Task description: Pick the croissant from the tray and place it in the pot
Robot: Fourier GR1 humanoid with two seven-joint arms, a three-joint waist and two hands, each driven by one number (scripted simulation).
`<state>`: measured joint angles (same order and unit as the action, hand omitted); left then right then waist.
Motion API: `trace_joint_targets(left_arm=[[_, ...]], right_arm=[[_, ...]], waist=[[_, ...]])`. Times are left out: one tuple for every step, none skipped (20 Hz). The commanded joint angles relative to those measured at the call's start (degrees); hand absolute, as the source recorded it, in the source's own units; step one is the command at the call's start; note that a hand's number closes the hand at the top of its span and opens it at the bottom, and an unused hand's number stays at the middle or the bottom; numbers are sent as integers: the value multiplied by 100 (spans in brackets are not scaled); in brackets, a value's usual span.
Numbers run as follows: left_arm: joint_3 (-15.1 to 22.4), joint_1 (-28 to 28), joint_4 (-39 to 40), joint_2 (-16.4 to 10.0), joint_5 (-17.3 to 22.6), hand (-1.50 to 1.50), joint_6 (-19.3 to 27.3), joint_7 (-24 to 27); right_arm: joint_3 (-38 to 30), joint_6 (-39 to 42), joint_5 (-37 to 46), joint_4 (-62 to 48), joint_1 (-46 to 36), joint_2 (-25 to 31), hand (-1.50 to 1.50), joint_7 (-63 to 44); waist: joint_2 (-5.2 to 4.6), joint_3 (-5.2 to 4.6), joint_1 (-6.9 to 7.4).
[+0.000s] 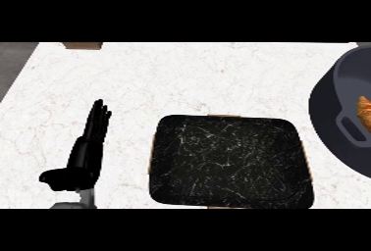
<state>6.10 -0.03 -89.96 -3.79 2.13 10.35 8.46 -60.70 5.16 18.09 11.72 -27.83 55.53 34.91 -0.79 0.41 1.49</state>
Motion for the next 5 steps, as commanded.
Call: trace_joint_targets(left_arm=[[-52,30,-382,-160,69,0,-86,-307],[-113,-103,-27,-109,46,0,-73,-63],[-40,-101,-31,-29,43,0,-49,-139],[5,110,-161,4,44,0,-48,-12],[-49,88,-146,-128,37,0,-108,-114]], right_arm=[[-215,-110,-237,-59,202,202,-150,32],[-246,-98,-264,-91,204,263,-150,-21],[-203,-211,-236,-108,187,153,-150,8],[-380,103,-418,-145,371,329,-150,52],[-348,-23,-382,-128,298,391,-150,-48]], waist=[[16,4,15],[-8,6,-1],[-12,8,24],[8,9,-14],[-6,14,29]])
